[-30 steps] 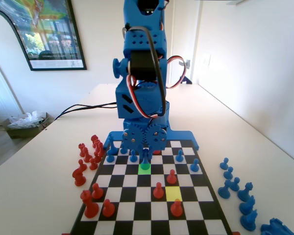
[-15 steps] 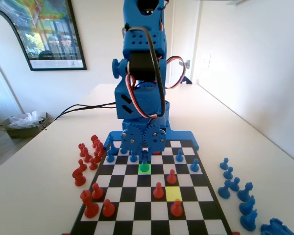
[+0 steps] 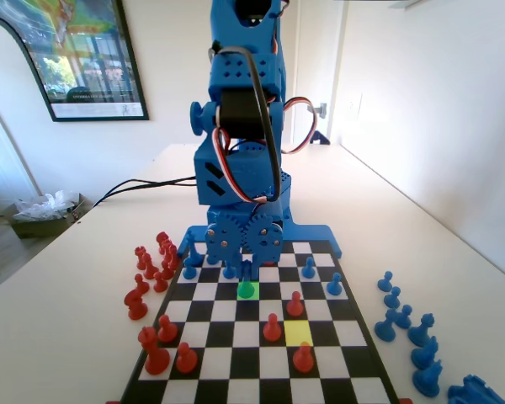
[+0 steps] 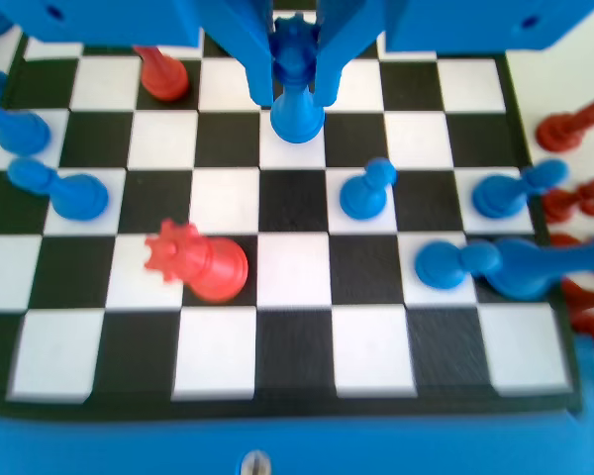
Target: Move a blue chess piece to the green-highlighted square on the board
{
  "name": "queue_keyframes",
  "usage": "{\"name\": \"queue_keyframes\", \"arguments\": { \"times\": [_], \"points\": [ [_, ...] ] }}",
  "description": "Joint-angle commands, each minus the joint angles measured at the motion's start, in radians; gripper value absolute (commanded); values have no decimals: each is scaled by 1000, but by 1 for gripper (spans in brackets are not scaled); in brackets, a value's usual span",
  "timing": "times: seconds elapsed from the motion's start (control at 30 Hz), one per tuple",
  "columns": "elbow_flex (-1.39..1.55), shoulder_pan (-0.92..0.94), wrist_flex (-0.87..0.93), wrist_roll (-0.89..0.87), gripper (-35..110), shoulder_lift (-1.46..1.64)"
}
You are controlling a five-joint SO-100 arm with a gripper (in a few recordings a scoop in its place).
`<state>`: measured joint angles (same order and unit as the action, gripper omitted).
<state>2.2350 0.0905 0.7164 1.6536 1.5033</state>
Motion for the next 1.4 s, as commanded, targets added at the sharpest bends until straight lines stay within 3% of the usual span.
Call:
{"name": "queue_keyframes", "arguments": {
  "times": [0.0, 0.7, 1.03, 1.37],
  "points": [
    [15, 3, -9, 17, 5, 28],
    [-5, -2, -15, 5, 14, 28],
    [-160, -8, 195, -37, 14, 91],
    [-262, -23, 413, -41, 1, 229]
  ]
}}
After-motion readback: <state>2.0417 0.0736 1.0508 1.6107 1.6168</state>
